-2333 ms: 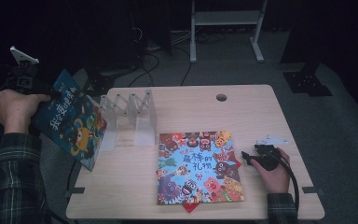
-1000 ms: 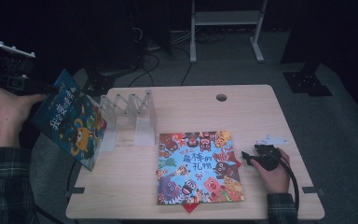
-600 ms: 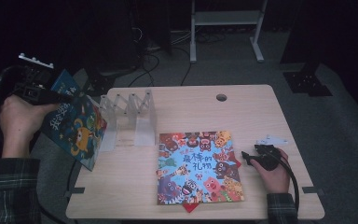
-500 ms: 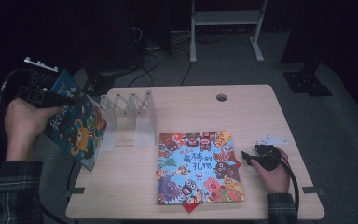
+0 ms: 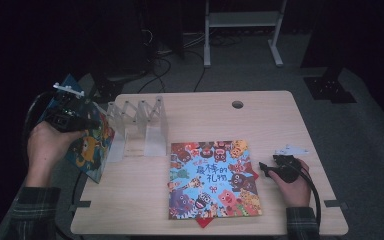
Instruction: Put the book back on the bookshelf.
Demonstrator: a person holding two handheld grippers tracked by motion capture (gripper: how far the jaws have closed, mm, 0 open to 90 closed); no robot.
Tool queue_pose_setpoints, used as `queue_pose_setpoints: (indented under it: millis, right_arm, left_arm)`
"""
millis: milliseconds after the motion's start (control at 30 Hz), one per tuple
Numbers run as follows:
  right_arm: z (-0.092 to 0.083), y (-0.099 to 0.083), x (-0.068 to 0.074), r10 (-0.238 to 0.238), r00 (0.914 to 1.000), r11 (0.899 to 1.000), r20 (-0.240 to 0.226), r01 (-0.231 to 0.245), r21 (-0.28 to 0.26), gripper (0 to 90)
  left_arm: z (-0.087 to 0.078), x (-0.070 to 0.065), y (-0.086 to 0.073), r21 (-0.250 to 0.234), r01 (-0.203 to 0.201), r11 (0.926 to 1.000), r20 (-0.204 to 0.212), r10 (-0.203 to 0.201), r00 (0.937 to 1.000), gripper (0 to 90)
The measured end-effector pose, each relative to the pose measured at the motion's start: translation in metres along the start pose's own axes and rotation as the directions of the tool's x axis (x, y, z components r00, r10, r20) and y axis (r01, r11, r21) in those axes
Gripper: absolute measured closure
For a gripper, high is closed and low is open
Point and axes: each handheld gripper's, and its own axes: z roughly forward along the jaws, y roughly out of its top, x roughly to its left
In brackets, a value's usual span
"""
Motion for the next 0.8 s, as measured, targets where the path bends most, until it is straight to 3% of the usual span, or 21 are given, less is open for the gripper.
queue_pose_setpoints:
  millis: [533,800]
  right_arm:
    - [0.0,0.0,0.0,0.0,1.0,1.0,0.001,0.0,0.0,32.4]
    - [0.0,0.0,0.0,0.0,1.0,1.0,0.001,0.0,0.0,32.4]
  left_arm:
    - [0.044,-0.016,-0.032,0.034,-0.01,0.9994,0.043,0.009,0.999,85.6]
    - [0.062,-0.023,-0.047,0.023,-0.028,0.9993,0.039,0.027,0.9989,72.5]
